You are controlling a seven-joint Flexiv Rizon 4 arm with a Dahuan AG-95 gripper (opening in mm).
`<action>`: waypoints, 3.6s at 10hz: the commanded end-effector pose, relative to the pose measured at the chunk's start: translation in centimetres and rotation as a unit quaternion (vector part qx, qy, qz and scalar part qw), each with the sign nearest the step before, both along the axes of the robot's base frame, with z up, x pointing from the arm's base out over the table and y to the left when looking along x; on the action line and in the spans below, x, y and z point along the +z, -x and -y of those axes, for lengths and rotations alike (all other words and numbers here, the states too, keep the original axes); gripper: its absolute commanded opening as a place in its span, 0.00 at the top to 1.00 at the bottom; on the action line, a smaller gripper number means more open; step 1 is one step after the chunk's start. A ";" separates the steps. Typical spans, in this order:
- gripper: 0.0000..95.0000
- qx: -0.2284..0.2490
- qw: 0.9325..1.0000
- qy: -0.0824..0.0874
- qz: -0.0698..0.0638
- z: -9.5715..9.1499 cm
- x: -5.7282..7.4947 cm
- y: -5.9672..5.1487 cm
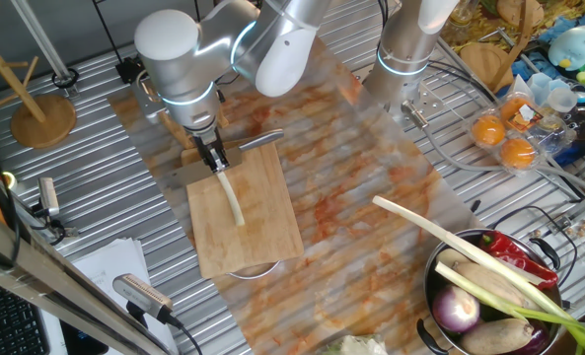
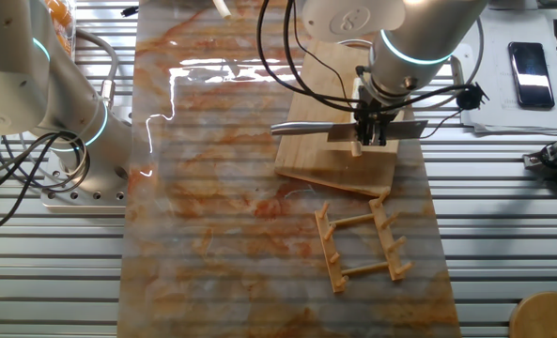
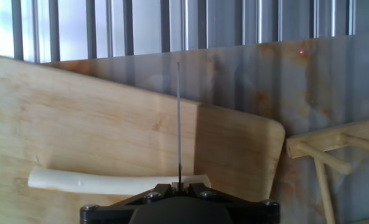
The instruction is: Chop the scallions
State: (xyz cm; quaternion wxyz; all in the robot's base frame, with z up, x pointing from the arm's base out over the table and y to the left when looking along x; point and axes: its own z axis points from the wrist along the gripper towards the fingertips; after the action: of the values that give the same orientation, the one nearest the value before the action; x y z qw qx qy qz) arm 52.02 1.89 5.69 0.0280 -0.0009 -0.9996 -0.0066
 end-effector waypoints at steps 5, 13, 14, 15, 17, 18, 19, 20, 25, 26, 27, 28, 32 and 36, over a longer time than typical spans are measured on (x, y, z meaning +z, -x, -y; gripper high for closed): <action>1.00 0.002 1.000 -0.009 0.009 0.4 -1.1 0.0; 1.00 0.016 1.000 -0.004 0.014 0.4 -1.5 -0.1; 1.00 0.017 1.000 -0.003 0.013 0.4 -1.5 -0.1; 1.00 0.017 1.000 -0.003 0.013 0.4 -1.4 -0.1; 1.00 0.016 1.000 -0.002 0.017 0.3 -1.4 -0.1; 1.00 0.014 1.000 -0.002 0.019 0.3 -1.4 -0.1; 1.00 0.010 1.000 -0.002 0.021 0.3 -1.4 -0.1; 1.00 0.008 1.000 -0.001 0.021 0.3 -1.4 -0.1; 1.00 0.016 1.000 0.004 0.021 0.3 -1.4 -0.1; 1.00 0.017 1.000 0.004 0.021 0.3 -1.4 -0.1; 1.00 0.018 1.000 0.004 0.021 0.3 -1.4 -0.1; 1.00 0.020 0.999 0.003 0.025 0.3 -1.4 -0.1; 1.00 0.021 0.999 -0.003 0.037 0.7 -1.6 0.2; 1.00 0.026 0.999 -0.005 0.030 1.1 -2.1 0.4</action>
State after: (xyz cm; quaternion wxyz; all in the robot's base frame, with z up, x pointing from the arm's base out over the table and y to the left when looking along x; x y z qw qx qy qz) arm 51.70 0.76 5.39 -0.0003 0.0226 -0.9996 -0.0161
